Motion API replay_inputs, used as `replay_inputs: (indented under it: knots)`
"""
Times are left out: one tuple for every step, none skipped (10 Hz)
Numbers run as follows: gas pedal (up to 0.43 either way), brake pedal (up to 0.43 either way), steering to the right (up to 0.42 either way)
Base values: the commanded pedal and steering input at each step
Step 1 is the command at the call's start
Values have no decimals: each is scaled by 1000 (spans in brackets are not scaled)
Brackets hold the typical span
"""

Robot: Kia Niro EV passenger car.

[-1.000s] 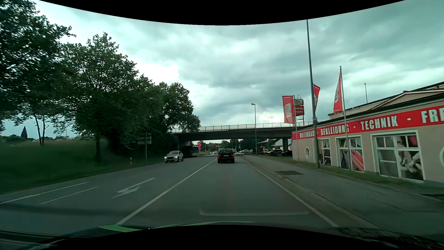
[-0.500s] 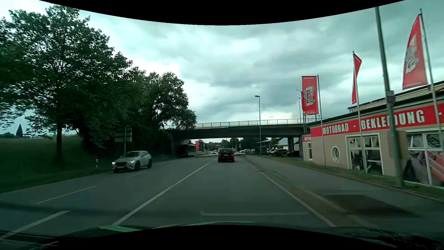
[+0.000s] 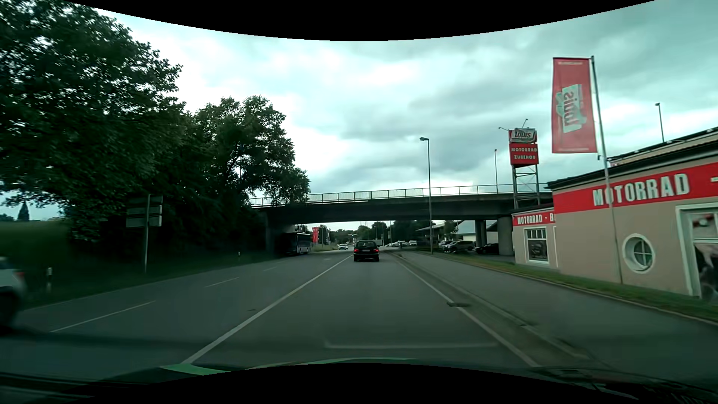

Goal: Follow the waypoints while adhering to traffic rules and regulations

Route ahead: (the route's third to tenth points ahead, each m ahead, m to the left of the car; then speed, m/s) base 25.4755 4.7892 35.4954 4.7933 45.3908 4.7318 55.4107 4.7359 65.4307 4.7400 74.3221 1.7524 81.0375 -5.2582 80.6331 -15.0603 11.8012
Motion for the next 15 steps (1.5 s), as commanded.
replay_inputs:
  knots:
    - [0,0,-1]
    - [0,0,-1]
    - [0,0,-1]
    - [0,0,-1]
    - [0,0,-1]
    - [0,0,-1]
    - [0,0,-1]
    - [0,0,-1]
    - [0,6,-1]
    - [0,49,-2]
    - [0,85,-2]
    - [0,104,-2]
    - [0,128,-1]
    - [0,146,-2]
    - [0,152,-1]
